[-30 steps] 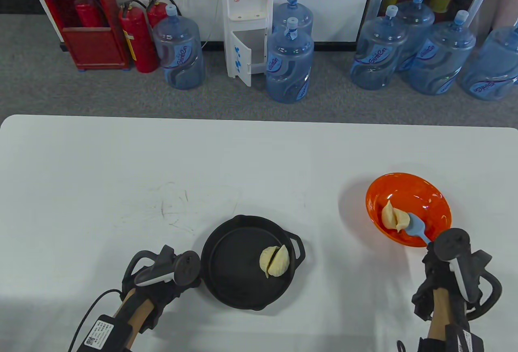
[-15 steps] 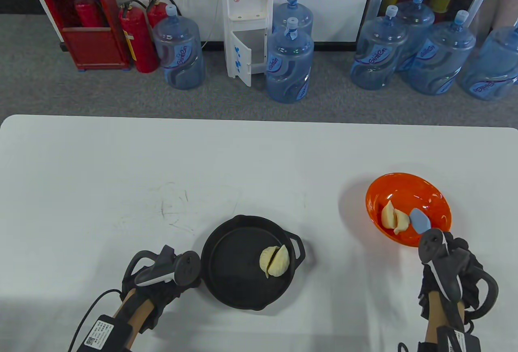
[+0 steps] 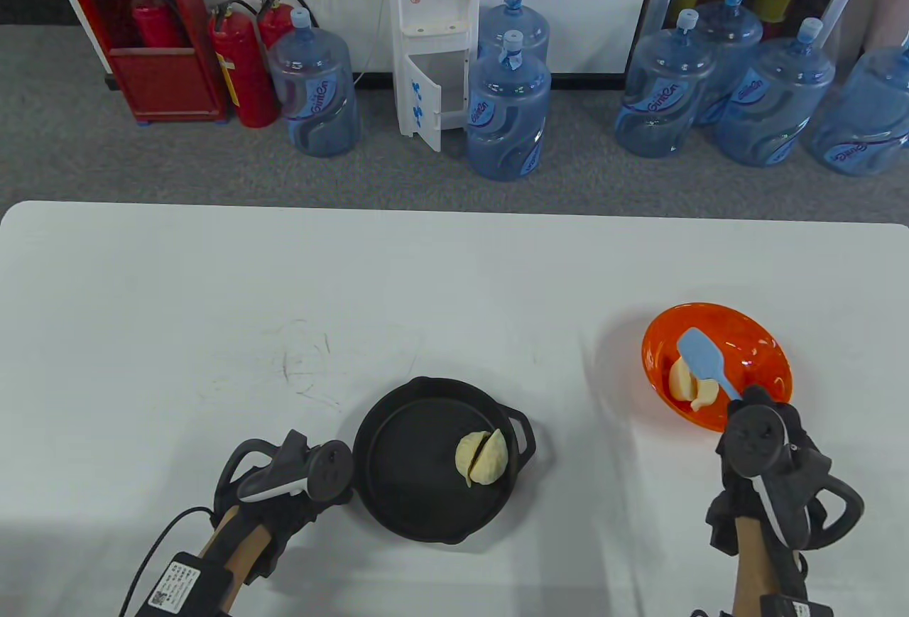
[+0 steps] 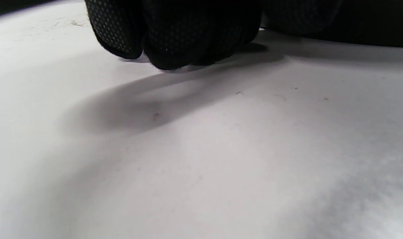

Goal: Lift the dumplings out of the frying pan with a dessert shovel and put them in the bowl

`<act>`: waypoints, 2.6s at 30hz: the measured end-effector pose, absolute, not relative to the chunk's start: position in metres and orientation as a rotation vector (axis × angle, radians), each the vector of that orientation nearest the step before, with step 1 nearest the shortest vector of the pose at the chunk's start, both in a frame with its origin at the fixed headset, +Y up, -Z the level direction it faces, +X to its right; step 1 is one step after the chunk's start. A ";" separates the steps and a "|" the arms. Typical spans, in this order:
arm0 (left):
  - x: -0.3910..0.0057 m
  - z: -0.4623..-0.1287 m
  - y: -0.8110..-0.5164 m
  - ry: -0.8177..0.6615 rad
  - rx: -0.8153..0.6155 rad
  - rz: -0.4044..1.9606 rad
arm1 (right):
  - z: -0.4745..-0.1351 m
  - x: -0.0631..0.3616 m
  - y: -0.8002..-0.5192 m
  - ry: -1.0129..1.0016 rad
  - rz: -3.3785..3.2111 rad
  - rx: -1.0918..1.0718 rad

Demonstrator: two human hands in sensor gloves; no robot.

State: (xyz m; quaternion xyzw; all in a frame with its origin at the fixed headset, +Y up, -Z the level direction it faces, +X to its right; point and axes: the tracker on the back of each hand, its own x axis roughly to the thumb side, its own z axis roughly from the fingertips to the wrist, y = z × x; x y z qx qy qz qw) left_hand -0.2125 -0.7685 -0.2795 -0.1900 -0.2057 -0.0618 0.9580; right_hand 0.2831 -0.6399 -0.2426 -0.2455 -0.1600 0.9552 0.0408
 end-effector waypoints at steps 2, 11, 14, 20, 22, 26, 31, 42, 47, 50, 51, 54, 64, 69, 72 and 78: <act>-0.212 -0.279 -0.768 -0.417 -0.386 -0.126 | -0.245 0.264 -0.640 -0.447 2.921 -0.641; -0.212 -0.279 -0.768 -0.414 -0.384 -0.137 | -0.257 0.192 -0.656 -0.257 2.945 -0.188; -0.212 -0.279 -0.768 -0.414 -0.384 -0.139 | -0.261 0.173 -0.662 -0.171 3.005 -0.071; -0.211 -0.279 -0.768 -0.413 -0.384 -0.140 | -0.255 0.155 -0.662 -0.099 3.056 0.057; -0.211 -0.279 -0.768 -0.412 -0.383 -0.142 | -0.253 0.149 -0.661 -0.073 3.073 0.098; -0.211 -0.278 -0.768 -0.412 -0.383 -0.141 | -0.251 0.137 -0.663 -0.036 3.136 0.140; -0.211 -0.278 -0.768 -0.412 -0.383 -0.141 | -0.250 0.124 -0.668 -0.023 3.173 0.200; -0.211 -0.278 -0.768 -0.413 -0.382 -0.145 | -0.251 0.104 -0.678 -0.030 3.201 0.277; -0.211 -0.278 -0.768 -0.414 -0.382 -0.147 | -0.252 0.099 -0.686 0.001 3.148 0.319; -0.210 -0.278 -0.768 -0.414 -0.380 -0.149 | -0.256 0.096 -0.691 0.066 3.114 0.345; -0.210 -0.278 -0.768 -0.414 -0.380 -0.149 | -0.257 0.094 -0.693 0.093 3.107 0.359; -0.210 -0.278 -0.768 -0.413 -0.381 -0.148 | -0.262 0.089 -0.697 0.178 3.076 0.373; -0.210 -0.278 -0.768 -0.414 -0.382 -0.149 | -0.279 0.075 -0.706 0.318 2.981 0.359; -0.210 -0.278 -0.768 -0.415 -0.381 -0.152 | -0.284 0.068 -0.710 0.342 2.956 0.354; -0.210 -0.278 -0.767 -0.417 -0.383 -0.154 | -0.287 0.064 -0.714 0.356 2.943 0.344; -0.210 -0.278 -0.768 -0.422 -0.382 -0.155 | -0.289 0.052 -0.718 0.330 2.936 0.351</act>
